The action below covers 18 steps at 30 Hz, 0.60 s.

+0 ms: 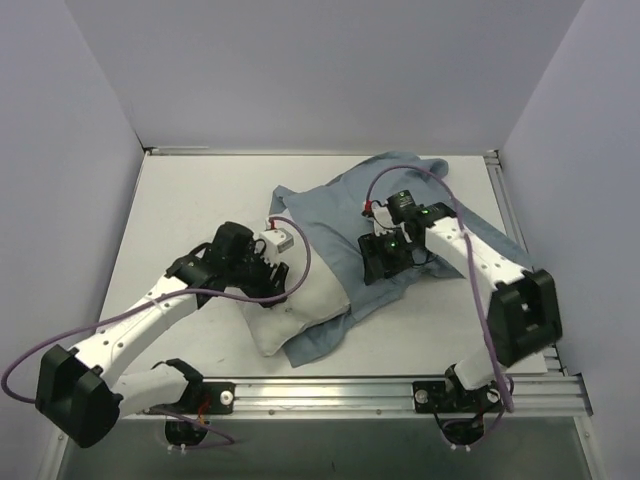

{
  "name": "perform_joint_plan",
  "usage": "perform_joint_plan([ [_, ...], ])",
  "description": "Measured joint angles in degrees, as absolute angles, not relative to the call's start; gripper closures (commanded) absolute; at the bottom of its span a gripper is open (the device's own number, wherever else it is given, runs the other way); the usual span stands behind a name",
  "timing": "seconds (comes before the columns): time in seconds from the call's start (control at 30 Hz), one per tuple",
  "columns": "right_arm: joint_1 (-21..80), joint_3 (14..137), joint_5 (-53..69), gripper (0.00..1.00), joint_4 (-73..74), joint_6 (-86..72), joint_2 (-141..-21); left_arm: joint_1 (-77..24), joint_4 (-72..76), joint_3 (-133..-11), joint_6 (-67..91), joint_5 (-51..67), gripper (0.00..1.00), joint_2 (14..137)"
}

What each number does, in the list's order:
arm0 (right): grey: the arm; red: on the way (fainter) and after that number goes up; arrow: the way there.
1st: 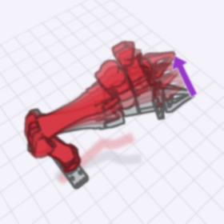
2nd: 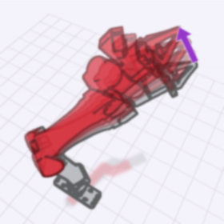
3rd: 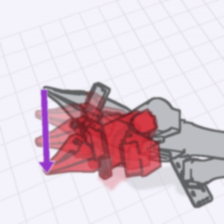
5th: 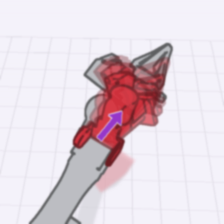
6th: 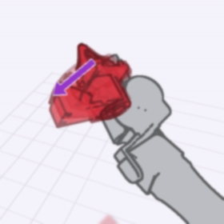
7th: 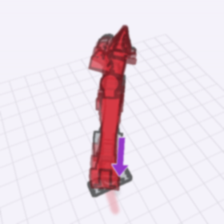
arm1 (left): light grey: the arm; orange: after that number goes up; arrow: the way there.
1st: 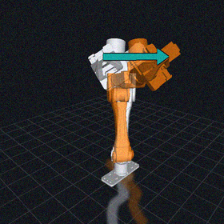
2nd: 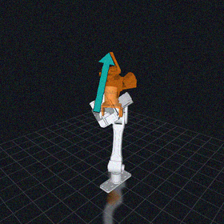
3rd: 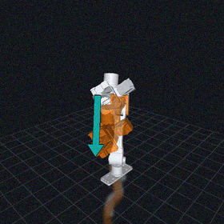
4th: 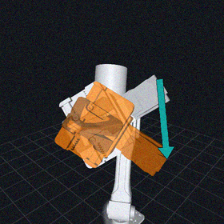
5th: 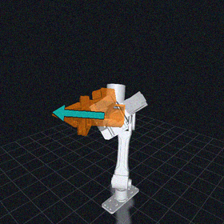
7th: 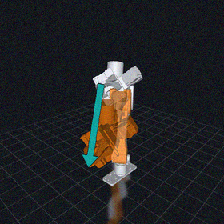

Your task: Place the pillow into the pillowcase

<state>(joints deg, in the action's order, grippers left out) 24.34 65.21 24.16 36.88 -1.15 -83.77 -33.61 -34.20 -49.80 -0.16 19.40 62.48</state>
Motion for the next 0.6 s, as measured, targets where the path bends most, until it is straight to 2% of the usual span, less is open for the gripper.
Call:
perform_joint_plan([
  [0.17,21.19,79.26,24.47,0.43,37.30,3.09,-104.44,-33.56,-32.53,-52.27,1.02,18.22,0.68,72.93],
  [0.23,19.97,84.23,24.64,0.43,36.23,4.05,-105.58,-33.52,-31.14,-54.63,2.42,18.50,0.85,76.09],
  [0.33,18.70,85.86,26.28,0.43,33.19,4.47,-100.73,-33.01,-29.61,-57.43,4.21,20.14,1.00,78.83],
  [0.43,20.95,81.45,27.57,0.40,31.70,4.58,-91.57,-32.95,-29.28,-59.18,5.50,21.76,1.00,80.36],
  [0.6,32.93,74.26,26.59,0.39,30.02,7.25,-82.17,-32.51,-28.91,-60.01,7.16,23.86,1.00,81.34],
])
